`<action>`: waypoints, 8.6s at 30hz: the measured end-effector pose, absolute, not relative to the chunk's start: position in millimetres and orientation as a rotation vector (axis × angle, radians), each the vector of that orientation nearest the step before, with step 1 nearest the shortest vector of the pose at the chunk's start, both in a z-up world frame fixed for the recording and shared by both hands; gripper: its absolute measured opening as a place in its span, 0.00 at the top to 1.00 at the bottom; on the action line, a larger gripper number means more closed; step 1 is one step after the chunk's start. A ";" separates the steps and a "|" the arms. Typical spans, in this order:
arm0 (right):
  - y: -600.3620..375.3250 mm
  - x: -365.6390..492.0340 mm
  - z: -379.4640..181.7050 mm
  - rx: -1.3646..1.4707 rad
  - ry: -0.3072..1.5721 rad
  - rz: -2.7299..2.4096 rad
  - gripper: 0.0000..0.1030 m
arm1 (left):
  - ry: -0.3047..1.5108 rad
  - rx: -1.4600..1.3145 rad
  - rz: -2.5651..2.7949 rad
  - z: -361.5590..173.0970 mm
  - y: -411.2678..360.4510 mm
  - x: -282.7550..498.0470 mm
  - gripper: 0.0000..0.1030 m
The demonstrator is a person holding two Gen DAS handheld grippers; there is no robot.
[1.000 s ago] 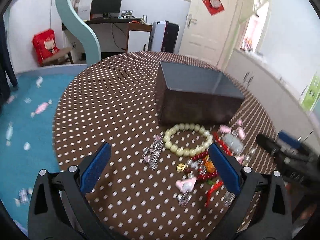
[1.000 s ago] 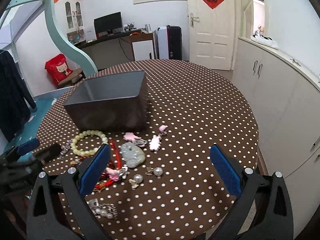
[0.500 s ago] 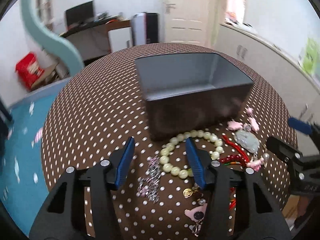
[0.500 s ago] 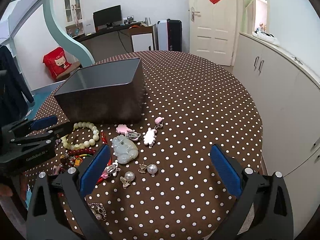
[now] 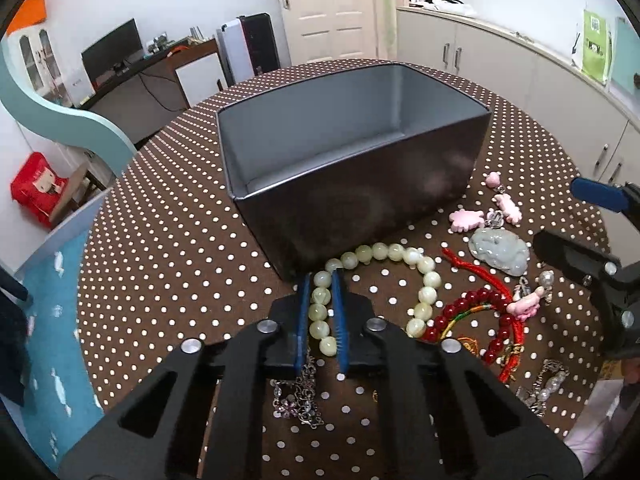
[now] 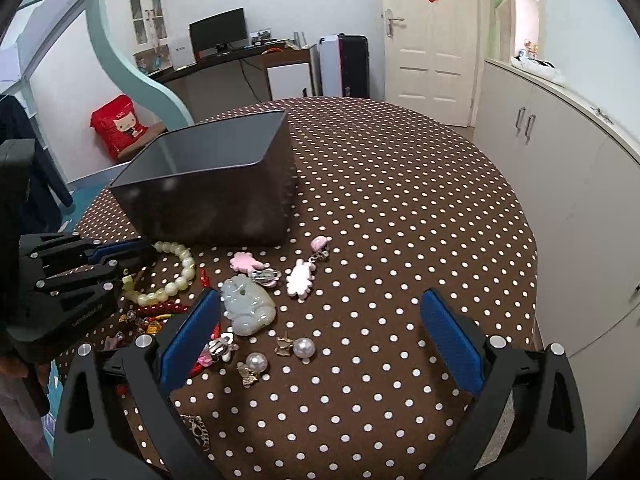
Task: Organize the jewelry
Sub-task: 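Move the left gripper to the pale jade bead bracelet and close on it, then lift the jade bracelet with the left gripper while the right gripper grasps the dark red bead strand, then carry both held strands over the grey metal box and open both grippers, then move the left gripper to the silver chain and close on it, then close the right gripper on the small silver charm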
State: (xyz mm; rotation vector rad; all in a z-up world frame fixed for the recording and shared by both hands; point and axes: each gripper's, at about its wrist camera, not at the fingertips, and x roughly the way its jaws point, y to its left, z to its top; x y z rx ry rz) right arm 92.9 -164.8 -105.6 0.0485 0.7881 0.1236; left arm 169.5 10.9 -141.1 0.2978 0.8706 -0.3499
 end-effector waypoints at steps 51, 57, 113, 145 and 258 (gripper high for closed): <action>-90.1 152.8 -124.8 -0.324 0.967 0.722 0.78 | 0.557 -0.224 -0.327 -102.8 107.5 93.3 0.91; -88.7 161.9 -120.9 -0.272 0.975 0.641 0.89 | 0.563 -0.222 -0.332 -102.2 107.2 93.3 0.91; -150.0 140.1 -36.7 0.109 0.664 0.571 0.93 | 0.426 -0.159 -0.441 -32.7 51.8 109.6 0.91; -130.3 187.7 -56.2 0.017 0.725 0.434 0.89 | 0.527 -0.113 -0.386 -55.5 27.0 212.5 0.70; -78.7 66.4 -109.4 -0.091 0.728 0.482 0.86 | 0.674 -0.089 -0.313 -108.1 74.0 76.4 0.98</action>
